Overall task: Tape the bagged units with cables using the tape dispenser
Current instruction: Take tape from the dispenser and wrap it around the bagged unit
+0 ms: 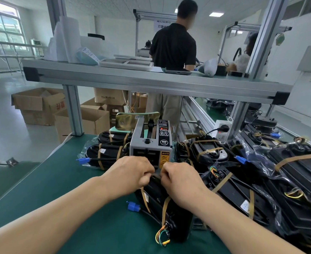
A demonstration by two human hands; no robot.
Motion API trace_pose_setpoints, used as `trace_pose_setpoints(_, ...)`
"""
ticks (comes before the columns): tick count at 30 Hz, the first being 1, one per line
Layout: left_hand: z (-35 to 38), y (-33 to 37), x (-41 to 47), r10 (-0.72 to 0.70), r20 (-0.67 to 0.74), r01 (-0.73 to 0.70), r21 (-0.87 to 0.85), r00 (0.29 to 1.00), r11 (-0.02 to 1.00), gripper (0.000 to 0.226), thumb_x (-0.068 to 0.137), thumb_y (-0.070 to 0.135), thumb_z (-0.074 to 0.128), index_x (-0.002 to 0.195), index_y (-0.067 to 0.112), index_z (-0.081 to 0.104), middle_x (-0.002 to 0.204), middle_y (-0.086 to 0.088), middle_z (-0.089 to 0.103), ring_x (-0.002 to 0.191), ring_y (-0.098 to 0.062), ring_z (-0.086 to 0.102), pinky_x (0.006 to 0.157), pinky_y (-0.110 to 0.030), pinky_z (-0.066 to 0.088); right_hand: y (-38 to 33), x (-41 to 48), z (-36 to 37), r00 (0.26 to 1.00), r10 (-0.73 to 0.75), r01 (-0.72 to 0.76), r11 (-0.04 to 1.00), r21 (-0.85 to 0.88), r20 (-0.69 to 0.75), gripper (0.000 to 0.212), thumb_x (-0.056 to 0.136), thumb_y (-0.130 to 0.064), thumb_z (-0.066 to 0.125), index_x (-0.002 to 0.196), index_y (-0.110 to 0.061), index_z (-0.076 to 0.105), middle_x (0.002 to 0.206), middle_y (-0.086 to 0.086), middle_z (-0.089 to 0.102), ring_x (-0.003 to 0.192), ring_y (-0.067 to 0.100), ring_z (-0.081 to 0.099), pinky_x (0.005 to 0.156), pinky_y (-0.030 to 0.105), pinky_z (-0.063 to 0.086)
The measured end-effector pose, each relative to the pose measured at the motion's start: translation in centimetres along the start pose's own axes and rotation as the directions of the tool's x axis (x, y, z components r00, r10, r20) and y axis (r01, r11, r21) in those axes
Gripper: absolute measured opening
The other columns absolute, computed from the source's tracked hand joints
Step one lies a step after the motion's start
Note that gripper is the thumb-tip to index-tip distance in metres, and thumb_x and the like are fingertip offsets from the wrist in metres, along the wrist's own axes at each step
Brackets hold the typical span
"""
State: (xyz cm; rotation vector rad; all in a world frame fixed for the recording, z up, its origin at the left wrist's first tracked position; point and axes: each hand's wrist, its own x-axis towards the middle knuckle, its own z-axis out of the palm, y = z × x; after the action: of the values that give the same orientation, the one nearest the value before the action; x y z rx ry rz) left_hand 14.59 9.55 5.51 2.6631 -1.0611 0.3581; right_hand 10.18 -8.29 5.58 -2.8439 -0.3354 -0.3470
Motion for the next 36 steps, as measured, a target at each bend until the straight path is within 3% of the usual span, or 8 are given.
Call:
trace_pose_setpoints(6,-0.1,-0.6,-0.2,0.014,-0.010,-0.015,-0.115,1.000,0.993,0.017,0.091,0.011,0.059,0.099,0.009,0.073,0.099,0.002,0.069,0.091,-0.015,0.061,0.085,-0.029,0.048,-0.2,1.0,-0.7,0.996,-0.037,0.029,0.995,0.091,0.085,0.019,0.095,-0.041,0.060,0.100,-0.027,0.072,0.092,-0.001,0.072,0.085,0.019,0.066,0.074,0.032,0.054)
trace_pose_setpoints(13,0.3,-0.8,0.3,-0.138,-0.006,0.130,-0.297,0.990,0.946,0.010,0.086,0.010,0.063,0.083,0.017,0.069,0.077,0.009,0.062,0.071,-0.006,0.054,0.067,-0.023,0.045,-1.0,2.4,-0.4,0.993,-0.020,0.007,0.993,0.115,0.113,0.018,0.090,-0.039,0.064,0.098,-0.026,0.074,0.086,-0.005,0.068,0.085,0.017,0.063,0.070,0.029,0.048)
trace_pose_setpoints(18,0.8,-1.2,0.0,-0.228,0.022,0.210,-0.480,0.974,0.852,0.032,0.086,0.008,0.065,0.070,0.035,0.064,0.074,0.015,0.063,0.069,-0.001,0.057,0.064,-0.012,0.042,-0.7,2.7,0.3,0.988,0.089,-0.120,0.957,0.262,0.128,0.015,0.086,-0.040,0.068,0.085,-0.025,0.069,0.084,-0.003,0.067,0.083,0.017,0.064,0.071,0.031,0.053)
trace_pose_setpoints(24,2.1,-0.5,-0.1,-0.354,-0.029,0.248,-0.659,0.935,0.710,0.018,0.087,0.012,0.073,0.079,0.028,0.077,0.084,0.014,0.072,0.077,0.000,0.064,0.071,-0.011,0.048,-0.6,2.7,0.0,0.982,0.125,-0.158,0.952,0.262,0.140,0.014,0.089,-0.034,0.063,0.089,-0.020,0.066,0.094,0.001,0.067,0.091,0.021,0.062,0.075,0.031,0.050)
trace_pose_setpoints(27,3.3,-0.3,-0.1,-0.541,-0.026,0.310,-0.796,0.840,0.519,0.018,0.086,0.014,0.074,0.078,0.029,0.078,0.083,0.009,0.075,0.078,-0.004,0.067,0.072,-0.016,0.053,-0.3,2.3,0.3,0.963,0.208,-0.251,0.923,0.293,0.170,0.016,0.094,-0.027,0.055,0.088,-0.014,0.061,0.095,0.004,0.064,0.092,0.025,0.061,0.071,0.030,0.044)
trace_pose_setpoints(31,5.0,-0.8,0.6,-0.834,0.206,0.408,-0.913,0.512,0.025,0.010,0.092,0.016,0.068,0.087,0.014,0.076,0.068,0.004,0.066,0.063,-0.011,0.055,0.062,-0.023,0.048,1.1,1.3,0.3,0.934,0.299,-0.351,0.873,0.338,0.197,0.018,0.098,-0.022,0.045,0.085,-0.013,0.053,0.090,0.003,0.059,0.079,0.018,0.053,0.062,0.029,0.039)
trace_pose_setpoints(34,5.3,-1.1,1.8,-0.785,0.459,0.368,-0.875,0.417,-0.316,0.011,0.093,0.017,0.067,0.087,0.009,0.072,0.064,0.002,0.058,0.053,-0.008,0.046,0.045,-0.018,0.040,1.9,0.9,0.3,0.912,0.356,-0.410,0.809,0.421,0.203,0.021,0.097,-0.022,0.045,0.077,-0.016,0.045,0.080,0.000,0.051,0.068,0.014,0.043,0.057,0.029,0.033)
trace_pose_setpoints(36,5.3,-1.1,2.6,-0.728,0.554,0.336,-0.830,0.403,-0.446,0.013,0.095,0.018,0.064,0.086,0.011,0.070,0.062,0.003,0.056,0.050,-0.006,0.044,0.038,-0.015,0.036,2.1,0.7,0.4,0.907,0.363,-0.422,0.792,0.441,0.215,0.021,0.097,-0.023,0.045,0.078,-0.015,0.045,0.079,0.000,0.050,0.067,0.014,0.042,0.056,0.028,0.032)
